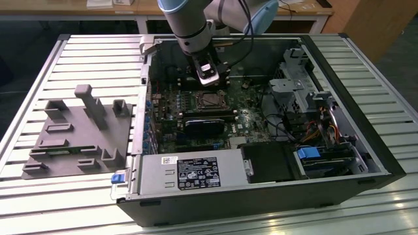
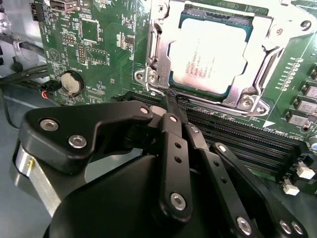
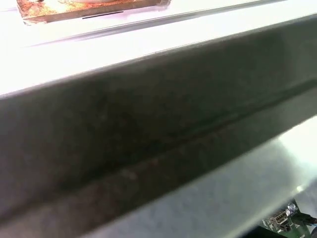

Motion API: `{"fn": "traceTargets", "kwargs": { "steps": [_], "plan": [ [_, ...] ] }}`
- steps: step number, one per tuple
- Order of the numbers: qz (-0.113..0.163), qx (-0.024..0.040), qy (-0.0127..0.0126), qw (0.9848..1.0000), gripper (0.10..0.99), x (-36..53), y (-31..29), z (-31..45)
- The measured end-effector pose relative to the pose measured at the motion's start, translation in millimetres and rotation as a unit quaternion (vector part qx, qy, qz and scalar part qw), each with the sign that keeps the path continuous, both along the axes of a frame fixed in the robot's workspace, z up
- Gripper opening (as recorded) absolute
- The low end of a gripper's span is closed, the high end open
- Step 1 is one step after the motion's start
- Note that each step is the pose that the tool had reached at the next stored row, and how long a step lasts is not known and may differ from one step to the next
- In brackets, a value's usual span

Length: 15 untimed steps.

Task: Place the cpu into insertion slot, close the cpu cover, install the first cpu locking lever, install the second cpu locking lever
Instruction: 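Install the first cpu locking lever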

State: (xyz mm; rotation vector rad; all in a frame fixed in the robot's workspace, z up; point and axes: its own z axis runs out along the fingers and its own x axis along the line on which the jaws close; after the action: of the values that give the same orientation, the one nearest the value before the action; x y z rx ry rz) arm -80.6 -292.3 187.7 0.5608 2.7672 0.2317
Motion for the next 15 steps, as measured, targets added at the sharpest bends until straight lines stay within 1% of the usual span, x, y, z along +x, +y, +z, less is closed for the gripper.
{"fn": "traceTargets", "kwargs": {
  "steps": [15],
  "plan": [
    [0.0, 0.0, 0.0, 1.0, 0.106, 0.0, -2.1, 0.3]
  ]
}}
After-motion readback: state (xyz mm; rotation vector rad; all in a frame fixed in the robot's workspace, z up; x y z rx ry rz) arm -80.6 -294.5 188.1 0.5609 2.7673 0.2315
